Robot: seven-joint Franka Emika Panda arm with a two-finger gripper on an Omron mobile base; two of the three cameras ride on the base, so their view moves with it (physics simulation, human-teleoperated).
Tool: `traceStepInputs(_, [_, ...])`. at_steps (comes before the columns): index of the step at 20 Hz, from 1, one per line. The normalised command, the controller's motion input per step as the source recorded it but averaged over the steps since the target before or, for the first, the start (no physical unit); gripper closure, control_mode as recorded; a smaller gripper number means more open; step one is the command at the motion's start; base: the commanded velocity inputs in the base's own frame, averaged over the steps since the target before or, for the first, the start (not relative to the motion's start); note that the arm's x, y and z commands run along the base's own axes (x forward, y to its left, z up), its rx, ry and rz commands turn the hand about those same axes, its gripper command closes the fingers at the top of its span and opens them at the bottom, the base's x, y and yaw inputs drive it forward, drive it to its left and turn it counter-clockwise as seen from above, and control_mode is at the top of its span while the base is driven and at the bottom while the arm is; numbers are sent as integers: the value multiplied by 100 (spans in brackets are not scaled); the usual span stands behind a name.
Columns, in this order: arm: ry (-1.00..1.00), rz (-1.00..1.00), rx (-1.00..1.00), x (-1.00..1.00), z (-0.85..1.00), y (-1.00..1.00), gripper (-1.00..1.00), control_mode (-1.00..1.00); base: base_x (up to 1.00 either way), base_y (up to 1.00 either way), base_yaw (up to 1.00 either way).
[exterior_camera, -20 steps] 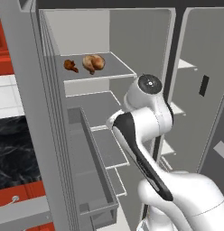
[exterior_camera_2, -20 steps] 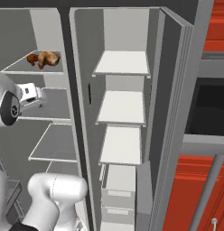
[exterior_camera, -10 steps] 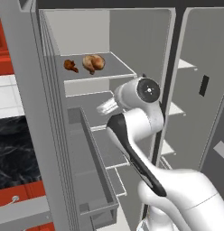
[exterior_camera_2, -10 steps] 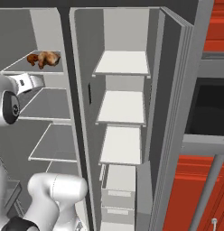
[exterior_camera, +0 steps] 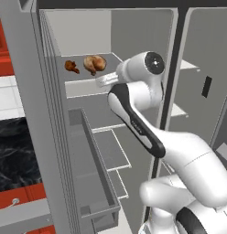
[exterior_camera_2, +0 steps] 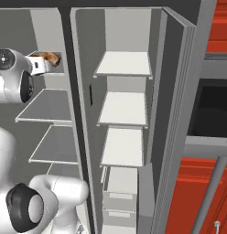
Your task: Gather the bell pepper and tomato from the fridge and place them on a tray on the dining counter. Then gather the chicken drumsticks from the fridge and place them on the other tray.
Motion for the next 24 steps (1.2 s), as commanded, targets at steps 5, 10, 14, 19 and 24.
traceStepInputs(5, [14, -14, 1, 51, 14, 15, -100, -100, 0, 0, 0])
traceStepInputs(10, [12, -17, 0, 42, 0, 24, -100, -100, 0, 0, 0])
traceStepInputs(14, [7, -5, 0, 15, -5, 14, -100, -100, 0, 0, 0])
traceStepInputs(19, [5, 0, 0, 13, -8, 6, -100, -100, 0, 0, 0])
traceStepInputs(24, [3, 0, 0, 22, -25, 3, -100, -100, 0, 0, 0])
